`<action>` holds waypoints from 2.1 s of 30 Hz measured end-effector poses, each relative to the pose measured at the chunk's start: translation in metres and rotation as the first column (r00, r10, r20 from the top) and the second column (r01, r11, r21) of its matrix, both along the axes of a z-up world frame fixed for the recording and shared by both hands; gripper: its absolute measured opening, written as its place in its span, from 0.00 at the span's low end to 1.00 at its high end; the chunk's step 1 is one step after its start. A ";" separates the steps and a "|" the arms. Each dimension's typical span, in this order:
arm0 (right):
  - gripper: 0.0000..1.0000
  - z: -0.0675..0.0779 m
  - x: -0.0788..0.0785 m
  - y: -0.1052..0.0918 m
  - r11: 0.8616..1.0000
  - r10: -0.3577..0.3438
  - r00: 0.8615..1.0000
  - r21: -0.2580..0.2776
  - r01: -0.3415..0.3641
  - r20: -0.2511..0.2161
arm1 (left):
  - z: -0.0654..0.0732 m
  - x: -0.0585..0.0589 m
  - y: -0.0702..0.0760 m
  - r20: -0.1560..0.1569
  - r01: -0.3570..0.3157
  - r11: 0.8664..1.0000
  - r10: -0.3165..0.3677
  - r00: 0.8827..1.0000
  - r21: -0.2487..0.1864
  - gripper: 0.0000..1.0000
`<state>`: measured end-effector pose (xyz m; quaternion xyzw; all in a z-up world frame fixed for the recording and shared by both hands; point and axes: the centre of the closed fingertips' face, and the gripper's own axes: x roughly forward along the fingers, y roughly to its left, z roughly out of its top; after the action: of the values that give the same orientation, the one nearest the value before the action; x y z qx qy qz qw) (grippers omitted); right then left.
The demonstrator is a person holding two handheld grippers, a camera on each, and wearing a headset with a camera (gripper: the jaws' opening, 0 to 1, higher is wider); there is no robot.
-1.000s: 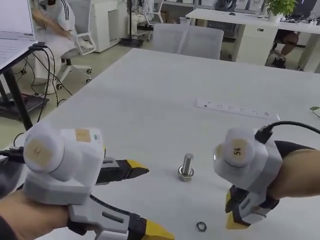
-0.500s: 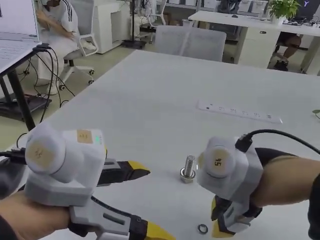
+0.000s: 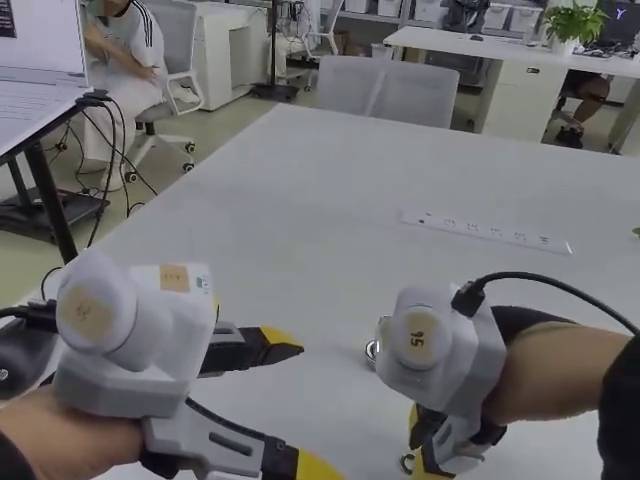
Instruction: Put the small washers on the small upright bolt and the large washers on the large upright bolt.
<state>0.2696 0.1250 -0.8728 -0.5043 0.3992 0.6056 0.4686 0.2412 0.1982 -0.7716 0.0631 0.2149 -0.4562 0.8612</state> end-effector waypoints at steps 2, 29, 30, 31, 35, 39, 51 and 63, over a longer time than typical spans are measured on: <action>0.19 0.000 0.001 0.000 1.000 0.003 1.000 -0.003 -0.003 0.004 | 0.000 0.000 0.000 0.001 -0.001 1.000 0.001 1.000 0.000 0.78; 0.14 -0.003 0.000 0.001 1.000 0.017 1.000 0.025 -0.017 0.026 | 0.000 0.001 0.000 0.003 -0.007 1.000 0.007 1.000 -0.004 0.77; 0.14 -0.003 0.001 0.001 1.000 0.014 1.000 0.026 -0.015 0.025 | 0.000 0.000 0.000 0.003 -0.007 1.000 0.007 1.000 -0.004 0.77; 0.14 -0.004 0.002 0.002 1.000 0.011 1.000 0.024 -0.012 0.017 | 0.000 0.000 0.000 0.003 -0.007 1.000 0.007 1.000 -0.004 0.77; 0.14 -0.003 0.001 0.002 1.000 0.026 1.000 0.011 -0.026 0.018 | -0.001 0.001 0.001 0.002 -0.009 1.000 0.009 1.000 -0.004 0.77; 0.14 -0.003 0.001 0.001 0.999 0.033 0.999 0.007 -0.033 0.012 | 0.000 0.001 0.002 0.001 -0.011 1.000 0.011 1.000 -0.006 0.77; 0.14 -0.002 0.003 -0.006 1.000 0.021 1.000 -0.009 -0.021 0.006 | -0.001 0.002 0.001 -0.002 -0.009 1.000 0.009 1.000 -0.003 0.77; 0.14 0.001 0.013 -0.031 0.999 -0.019 1.000 -0.040 0.019 0.010 | -0.001 0.001 0.000 -0.005 -0.004 1.000 0.004 1.000 -0.001 0.77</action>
<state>0.2822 0.0937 -0.8716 -0.5126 0.4139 0.5906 0.4660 0.2426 0.1984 -0.7729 0.0612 0.2171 -0.4545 0.8617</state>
